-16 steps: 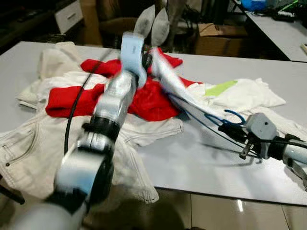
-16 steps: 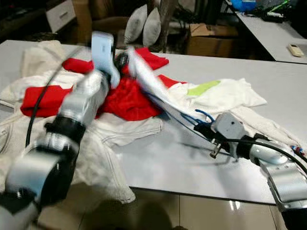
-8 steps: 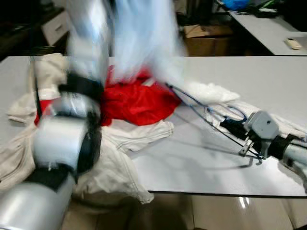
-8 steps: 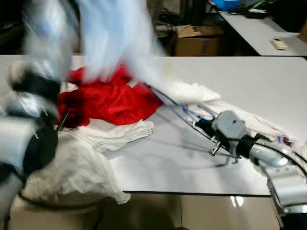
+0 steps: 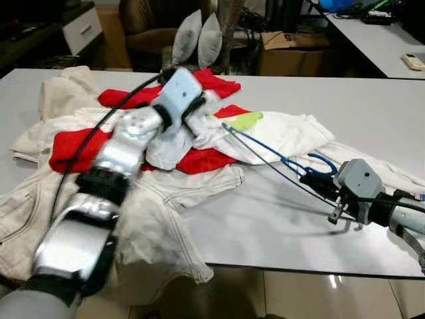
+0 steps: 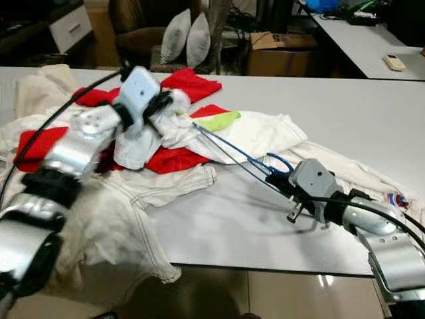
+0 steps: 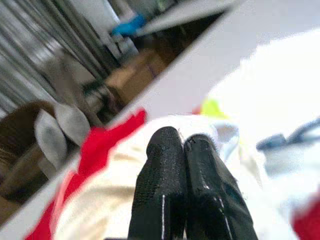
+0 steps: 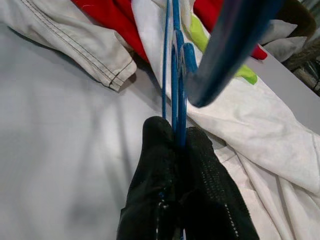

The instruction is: Hang hanger

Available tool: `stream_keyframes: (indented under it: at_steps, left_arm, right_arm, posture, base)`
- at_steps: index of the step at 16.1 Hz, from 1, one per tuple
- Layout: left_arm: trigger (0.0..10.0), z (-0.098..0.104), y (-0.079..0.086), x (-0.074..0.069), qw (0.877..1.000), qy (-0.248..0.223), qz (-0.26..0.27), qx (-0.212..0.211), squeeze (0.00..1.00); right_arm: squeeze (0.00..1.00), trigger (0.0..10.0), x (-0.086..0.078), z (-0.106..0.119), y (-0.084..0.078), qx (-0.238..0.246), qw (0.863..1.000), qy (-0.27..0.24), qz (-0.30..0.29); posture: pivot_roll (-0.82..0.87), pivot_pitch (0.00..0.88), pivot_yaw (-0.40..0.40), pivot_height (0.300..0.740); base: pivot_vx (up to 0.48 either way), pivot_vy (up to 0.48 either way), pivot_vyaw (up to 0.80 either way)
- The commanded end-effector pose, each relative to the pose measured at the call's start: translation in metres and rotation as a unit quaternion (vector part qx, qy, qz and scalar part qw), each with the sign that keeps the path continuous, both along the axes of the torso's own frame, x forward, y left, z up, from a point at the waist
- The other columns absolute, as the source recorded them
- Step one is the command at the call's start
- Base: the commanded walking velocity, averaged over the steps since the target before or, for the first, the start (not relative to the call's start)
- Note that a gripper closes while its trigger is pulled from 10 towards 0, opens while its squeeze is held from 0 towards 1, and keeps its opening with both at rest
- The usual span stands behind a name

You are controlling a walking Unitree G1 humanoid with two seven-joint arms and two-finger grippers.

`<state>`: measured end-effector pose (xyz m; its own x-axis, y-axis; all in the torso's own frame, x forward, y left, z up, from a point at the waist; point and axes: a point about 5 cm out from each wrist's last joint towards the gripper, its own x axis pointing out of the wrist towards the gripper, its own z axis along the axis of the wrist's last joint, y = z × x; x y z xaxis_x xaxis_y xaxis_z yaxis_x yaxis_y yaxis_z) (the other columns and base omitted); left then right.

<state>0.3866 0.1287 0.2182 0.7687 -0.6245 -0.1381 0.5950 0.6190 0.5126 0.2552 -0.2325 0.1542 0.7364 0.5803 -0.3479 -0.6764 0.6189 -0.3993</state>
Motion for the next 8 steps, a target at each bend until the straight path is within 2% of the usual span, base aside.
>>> stream_keyframes:
  at_steps: [1, 2, 3, 4, 6, 8]
  left_arm:
    - [10.0, -0.003, -0.002, -0.004, 0.999, 0.029, -0.022, 0.008, 0.36]
    - [10.0, -0.006, -0.013, -0.023, 0.99, 0.081, -0.116, 0.001, 1.0]
    - [10.0, -0.012, -0.019, -0.044, 0.97, 0.123, -0.206, 0.025, 1.0]
    - [10.0, -0.016, -0.019, -0.056, 0.956, 0.153, -0.249, 0.044, 1.0]
    - [10.0, -0.019, -0.01, -0.064, 0.944, 0.172, -0.268, 0.085, 1.0]
    - [10.0, -0.019, 0.001, -0.069, 0.939, 0.186, -0.263, 0.119, 1.0]
  right_arm:
    - [0.0, 10.0, -0.003, -0.001, 0.0, -0.005, 1.0, 0.011, 0.006]
    - [0.0, 10.0, -0.005, -0.007, -0.005, -0.021, 0.999, 0.026, -0.006]
    - [0.0, 10.0, -0.007, -0.01, -0.01, -0.033, 0.999, 0.03, -0.017]
    - [0.0, 10.0, -0.008, -0.011, -0.012, -0.034, 0.999, 0.034, -0.022]
    - [0.0, 10.0, -0.012, -0.008, -0.018, -0.036, 0.998, 0.031, -0.034]
    - [0.0, 10.0, -0.016, -0.002, -0.026, -0.033, 0.998, 0.022, -0.055]
  posture:
    - [-0.23, 0.0, 0.064, 0.74]
    - [-0.23, 0.0, 0.07, 0.74]
    - [-0.23, 0.0, 0.073, 0.74]
    - [-0.23, 0.0, 0.077, 0.74]
    - [-0.23, 0.0, 0.082, 0.74]
    - [-0.23, 0.0, 0.085, 0.74]
  base:
    - [0.0, 0.0, 0.0]
    - [0.0, 0.0, 0.0]
    - [0.0, 0.0, 0.0]
    - [0.0, 0.0, 0.0]
    - [0.0, 0.0, 0.0]
    - [0.0, 0.0, 0.0]
